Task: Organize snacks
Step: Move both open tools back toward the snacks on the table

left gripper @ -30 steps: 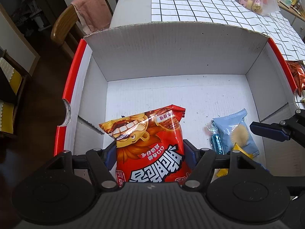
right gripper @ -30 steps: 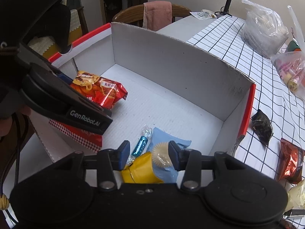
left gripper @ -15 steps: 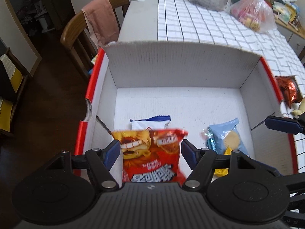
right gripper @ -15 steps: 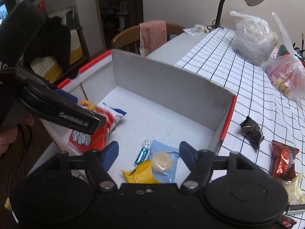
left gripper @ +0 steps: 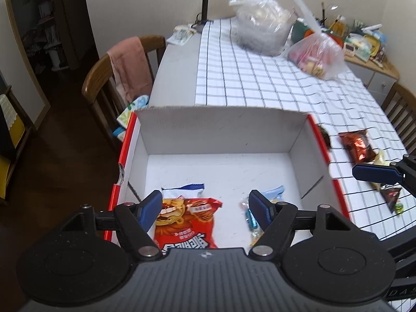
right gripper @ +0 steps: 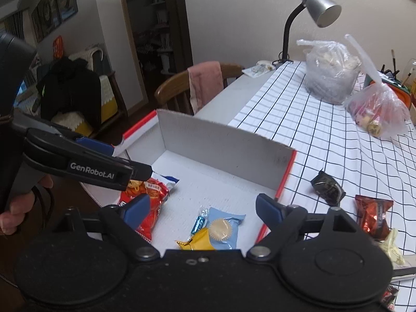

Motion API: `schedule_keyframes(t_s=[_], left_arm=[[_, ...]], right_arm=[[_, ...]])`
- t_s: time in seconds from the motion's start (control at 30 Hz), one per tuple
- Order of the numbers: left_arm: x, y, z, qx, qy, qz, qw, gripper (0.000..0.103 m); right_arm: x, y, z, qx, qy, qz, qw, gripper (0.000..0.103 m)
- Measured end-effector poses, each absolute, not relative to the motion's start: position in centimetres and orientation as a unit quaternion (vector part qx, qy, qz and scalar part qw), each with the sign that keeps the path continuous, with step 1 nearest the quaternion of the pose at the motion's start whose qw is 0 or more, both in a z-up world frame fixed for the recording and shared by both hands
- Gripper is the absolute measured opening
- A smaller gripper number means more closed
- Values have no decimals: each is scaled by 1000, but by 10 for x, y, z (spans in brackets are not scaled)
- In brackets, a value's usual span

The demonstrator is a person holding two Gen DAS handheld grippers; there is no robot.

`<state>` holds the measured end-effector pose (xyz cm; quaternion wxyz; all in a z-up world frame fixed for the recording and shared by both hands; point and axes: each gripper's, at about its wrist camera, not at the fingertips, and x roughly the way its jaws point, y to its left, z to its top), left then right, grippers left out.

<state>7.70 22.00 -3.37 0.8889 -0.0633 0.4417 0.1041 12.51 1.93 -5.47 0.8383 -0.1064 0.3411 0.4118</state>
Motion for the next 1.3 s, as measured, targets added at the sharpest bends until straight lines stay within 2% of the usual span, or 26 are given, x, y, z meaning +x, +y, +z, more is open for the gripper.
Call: schedule_keyframes(t_s=[0.03, 0.07, 0.13, 0.5, 0.93, 1.03, 1.3], left_arm=[[75, 218, -31, -63, 438, 103, 891, 74], [73, 215, -29, -63, 436, 101, 892, 74], [70, 210, -25, -62, 431, 97, 895, 74], [55, 161, -6, -58, 404, 57, 911, 75], [67, 55, -8, -34, 392, -16, 919, 75], [74, 34, -13, -38, 394, -26, 918, 84], [97, -20, -31, -56, 411, -47, 909, 86]], right_arm=[[125, 16, -52, -102, 339, 411, 840, 89], [124, 12, -50, -98, 337, 410, 842, 95], [122, 3, -46, -88, 328, 407, 848, 101], [118, -66, -30, -35, 310, 394, 865, 103], [126, -182, -48, -27, 326, 319, 889, 103], [133, -207, -57, -36, 338, 298, 892, 103], [149, -254, -87, -63, 363, 268, 890, 103]])
